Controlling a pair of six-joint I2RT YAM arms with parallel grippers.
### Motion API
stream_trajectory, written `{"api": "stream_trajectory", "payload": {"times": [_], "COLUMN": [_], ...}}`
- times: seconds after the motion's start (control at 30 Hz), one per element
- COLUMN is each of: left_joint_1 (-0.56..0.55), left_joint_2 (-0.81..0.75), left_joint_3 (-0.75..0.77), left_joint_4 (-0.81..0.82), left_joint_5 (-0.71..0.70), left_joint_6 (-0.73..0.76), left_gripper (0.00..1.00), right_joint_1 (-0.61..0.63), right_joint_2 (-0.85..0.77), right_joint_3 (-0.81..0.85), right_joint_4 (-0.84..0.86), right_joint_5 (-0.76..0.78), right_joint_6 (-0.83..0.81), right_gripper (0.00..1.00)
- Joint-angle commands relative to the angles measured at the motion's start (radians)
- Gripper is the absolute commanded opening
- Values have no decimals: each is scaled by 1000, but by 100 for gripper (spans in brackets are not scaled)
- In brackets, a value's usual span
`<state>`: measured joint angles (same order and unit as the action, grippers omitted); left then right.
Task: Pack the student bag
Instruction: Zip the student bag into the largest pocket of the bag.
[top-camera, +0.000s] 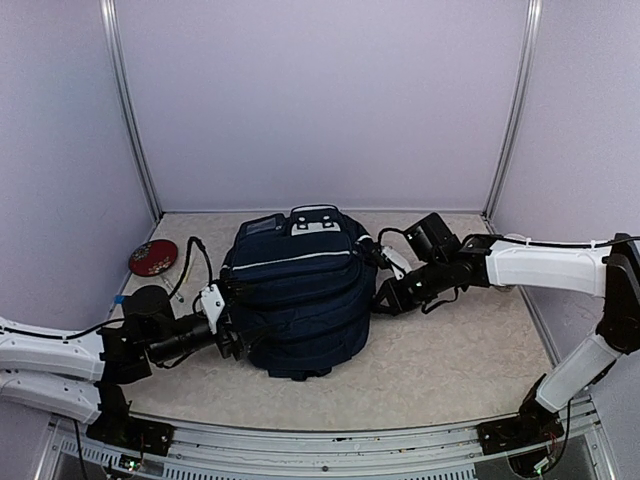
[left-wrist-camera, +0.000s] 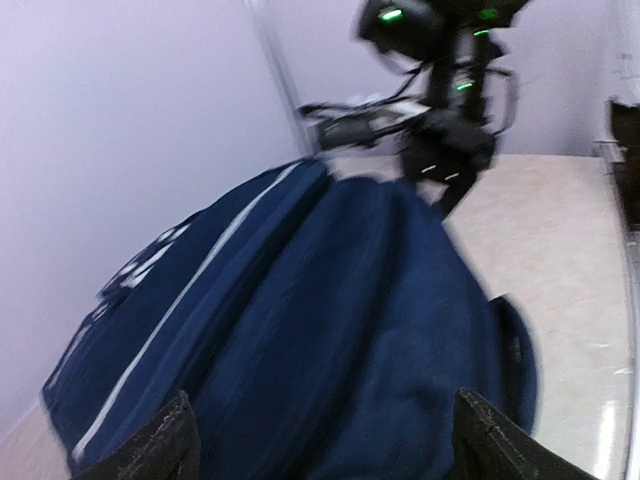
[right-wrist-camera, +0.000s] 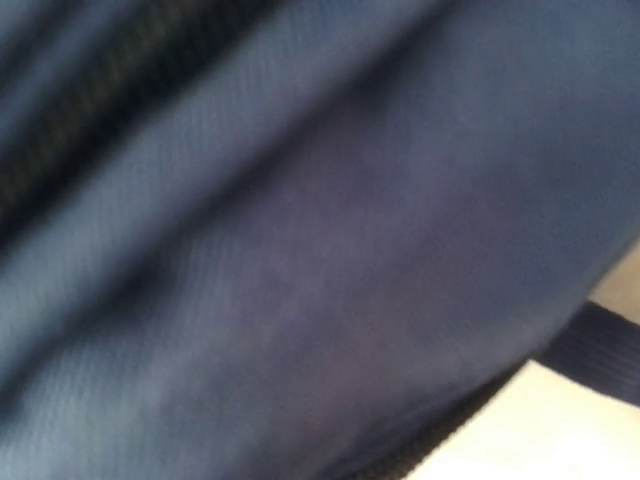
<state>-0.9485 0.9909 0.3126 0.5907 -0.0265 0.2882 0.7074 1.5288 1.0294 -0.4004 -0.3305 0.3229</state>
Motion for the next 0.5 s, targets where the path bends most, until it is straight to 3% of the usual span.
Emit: {"api": "stream_trajectory", "payload": {"times": [0.0, 0.13, 0.3, 0.47], "left_joint_1": [-212, -309, -325, -326], "left_joint_2": [113, 320, 485, 548], "left_joint_3": [149, 318, 391, 406], "left_joint_4": [-158, -339, -265, -198], "left_joint_5": [-71, -243, -452, -593], "left_joint_6": [167, 236, 288, 364], "left_gripper": [75, 72, 70, 68], "right_joint_1": [39, 73, 116, 197], "right_joint_2": [-13, 26, 92, 183], "right_joint_3": [54, 77, 128, 216], "right_joint_4": [66, 89, 132, 181], "right_joint_5": [-8, -18, -56, -135], "right_joint_6": [35, 29, 37, 48], "right_gripper": [0, 0, 0, 0]}}
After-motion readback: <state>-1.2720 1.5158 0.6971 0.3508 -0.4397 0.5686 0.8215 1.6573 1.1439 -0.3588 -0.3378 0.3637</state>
